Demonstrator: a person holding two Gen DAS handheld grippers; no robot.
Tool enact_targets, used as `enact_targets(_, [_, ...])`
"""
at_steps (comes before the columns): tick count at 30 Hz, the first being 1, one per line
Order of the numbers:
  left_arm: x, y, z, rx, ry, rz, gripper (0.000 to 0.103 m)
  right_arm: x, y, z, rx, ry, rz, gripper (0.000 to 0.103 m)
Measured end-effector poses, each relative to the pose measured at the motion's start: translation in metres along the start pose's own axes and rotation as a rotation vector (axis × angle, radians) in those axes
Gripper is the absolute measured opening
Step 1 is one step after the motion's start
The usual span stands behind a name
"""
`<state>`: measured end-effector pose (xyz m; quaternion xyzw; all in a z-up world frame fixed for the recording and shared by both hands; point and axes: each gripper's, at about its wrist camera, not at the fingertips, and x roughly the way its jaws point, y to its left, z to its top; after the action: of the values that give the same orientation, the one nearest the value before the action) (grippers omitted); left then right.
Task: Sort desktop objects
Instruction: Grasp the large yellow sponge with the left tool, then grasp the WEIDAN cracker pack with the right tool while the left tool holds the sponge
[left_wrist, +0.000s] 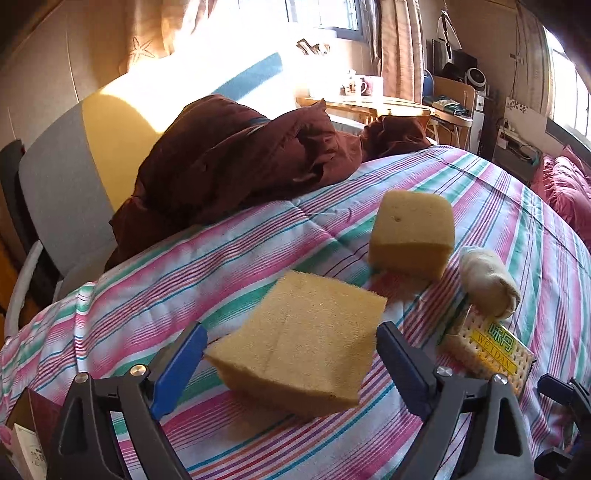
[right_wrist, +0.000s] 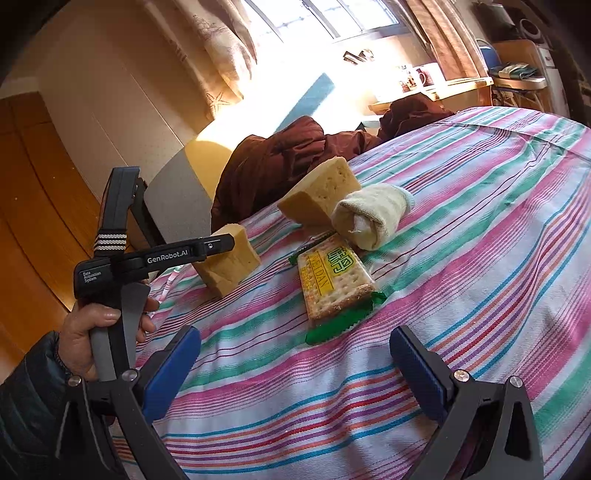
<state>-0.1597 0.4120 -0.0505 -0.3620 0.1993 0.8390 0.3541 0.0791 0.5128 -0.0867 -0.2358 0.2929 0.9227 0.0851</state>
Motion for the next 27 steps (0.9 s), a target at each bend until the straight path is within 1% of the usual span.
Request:
enact_targets(1, [0.003, 0.0, -0.001, -0.003, 0.011, -0.015, 0.095, 0.0, 0.0, 0.0, 0.0, 0.0, -0.001, 0.103])
enact_targets(3, [0.005, -0.003, -0.005, -0.005, 0.023, -0.008, 0.093, 0.001, 0.001, 0.0, -0.001, 0.003, -0.004, 0.103])
enact_targets(5, [0.001, -0.003, -0.009, -0.021, 0.021, -0.002, 0.084, 0.002, 0.002, 0.0, -0.006, 0.011, -0.014, 0.103])
enact_targets(6, [0.0, -0.003, -0.011, -0.029, 0.019, 0.001, 0.081, 0.002, 0.003, 0.0, -0.008, 0.015, -0.019, 0.103])
enact_targets(9, [-0.008, 0.002, -0.018, -0.085, 0.012, -0.001, 0.078, 0.004, 0.003, 0.001, -0.012, 0.021, -0.028, 0.103])
enact_targets(12, [-0.02, 0.004, -0.026, -0.116, -0.007, -0.009, 0.074, 0.004, 0.003, 0.001, -0.013, 0.024, -0.031, 0.103])
enact_targets(14, [-0.03, 0.004, -0.032, -0.133, -0.021, -0.02, 0.073, 0.005, 0.003, 0.001, -0.016, 0.026, -0.034, 0.103])
enact_targets(16, [-0.049, 0.001, -0.039, -0.133, -0.055, -0.022, 0.073, 0.005, 0.003, 0.001, -0.018, 0.029, -0.036, 0.103])
enact_targets(19, [-0.078, -0.008, -0.055, -0.106, -0.083, -0.044, 0.073, 0.005, 0.004, 0.002, -0.018, 0.036, -0.035, 0.103])
enact_targets(22, [-0.104, -0.018, -0.077, -0.057, -0.083, -0.047, 0.073, 0.004, 0.006, 0.006, -0.03, 0.049, -0.044, 0.103])
enact_targets(23, [-0.11, -0.021, -0.085, -0.047, -0.071, -0.05, 0.074, 0.003, 0.008, 0.008, -0.046, 0.047, -0.053, 0.103])
enact_targets(25, [-0.118, -0.022, -0.1, -0.045, -0.049, -0.06, 0.074, 0.0, 0.016, 0.013, -0.1, 0.032, -0.075, 0.102])
enact_targets(27, [-0.123, -0.02, -0.115, -0.06, -0.029, -0.078, 0.074, -0.001, 0.021, 0.02, -0.145, 0.032, -0.078, 0.102])
